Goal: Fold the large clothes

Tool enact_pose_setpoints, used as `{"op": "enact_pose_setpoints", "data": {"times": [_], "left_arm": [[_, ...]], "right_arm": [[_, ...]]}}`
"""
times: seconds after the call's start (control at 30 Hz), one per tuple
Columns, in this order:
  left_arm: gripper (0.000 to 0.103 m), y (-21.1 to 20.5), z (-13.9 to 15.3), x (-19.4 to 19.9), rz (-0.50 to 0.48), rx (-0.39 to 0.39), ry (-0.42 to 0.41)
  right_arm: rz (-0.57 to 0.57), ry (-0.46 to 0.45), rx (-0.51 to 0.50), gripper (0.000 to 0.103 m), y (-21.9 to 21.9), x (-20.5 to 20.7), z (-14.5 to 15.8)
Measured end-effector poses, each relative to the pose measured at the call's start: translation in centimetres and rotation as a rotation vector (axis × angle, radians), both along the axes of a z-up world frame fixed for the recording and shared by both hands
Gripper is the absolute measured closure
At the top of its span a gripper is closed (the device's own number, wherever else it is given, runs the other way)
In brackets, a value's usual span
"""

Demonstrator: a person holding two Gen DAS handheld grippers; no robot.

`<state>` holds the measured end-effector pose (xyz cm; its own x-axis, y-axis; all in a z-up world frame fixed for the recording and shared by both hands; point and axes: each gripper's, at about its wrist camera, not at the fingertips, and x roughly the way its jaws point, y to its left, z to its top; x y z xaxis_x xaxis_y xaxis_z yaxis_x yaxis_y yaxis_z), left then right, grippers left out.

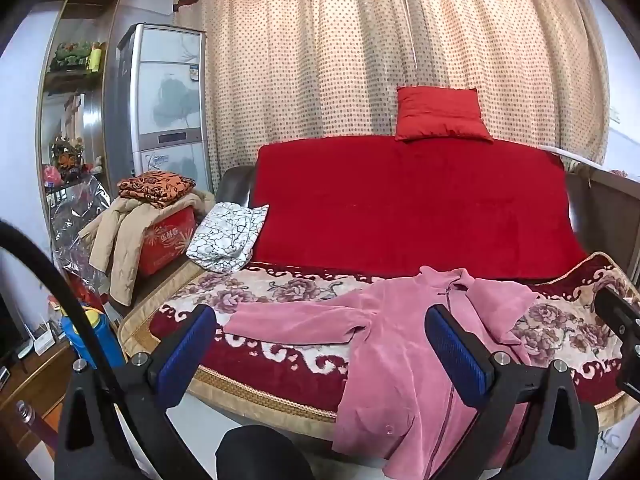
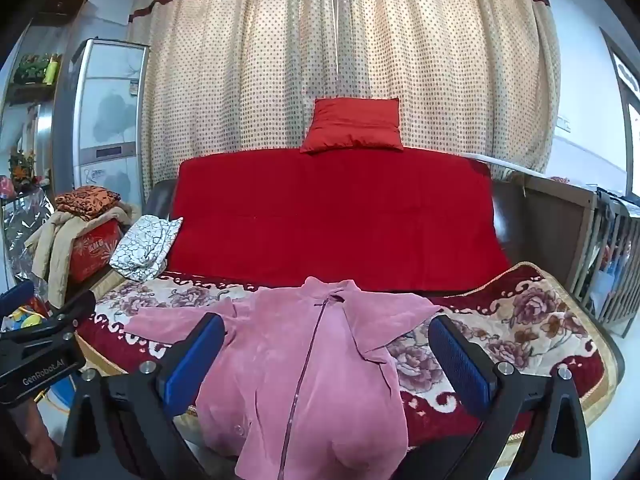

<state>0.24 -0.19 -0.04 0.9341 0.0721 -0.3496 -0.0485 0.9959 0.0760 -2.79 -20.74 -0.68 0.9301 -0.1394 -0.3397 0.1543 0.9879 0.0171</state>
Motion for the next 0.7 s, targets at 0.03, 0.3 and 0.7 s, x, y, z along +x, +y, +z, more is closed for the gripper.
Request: {"op": "enact_pose_setpoints", "data": {"times": [0.03, 0.3, 0.7], "left_arm": [[0.0, -0.1, 0.0, 0.0, -0.002, -0.001, 0.003], [0.0, 0.2, -0.6, 0.3, -0.01, 0.003, 0.02], [0.0, 0.0, -1.0, 0.7, -0.02, 0.016, 0.041]], "right_arm": [[-0.001, 0.0, 0.007, 0.0, 0.0, -0.1, 0.0], [-0.002, 0.051, 0.034, 0.0, 0.2, 0.6, -0.5], [0.009, 0.054, 0.04, 0.0, 0.1, 0.8, -1.0]]}}
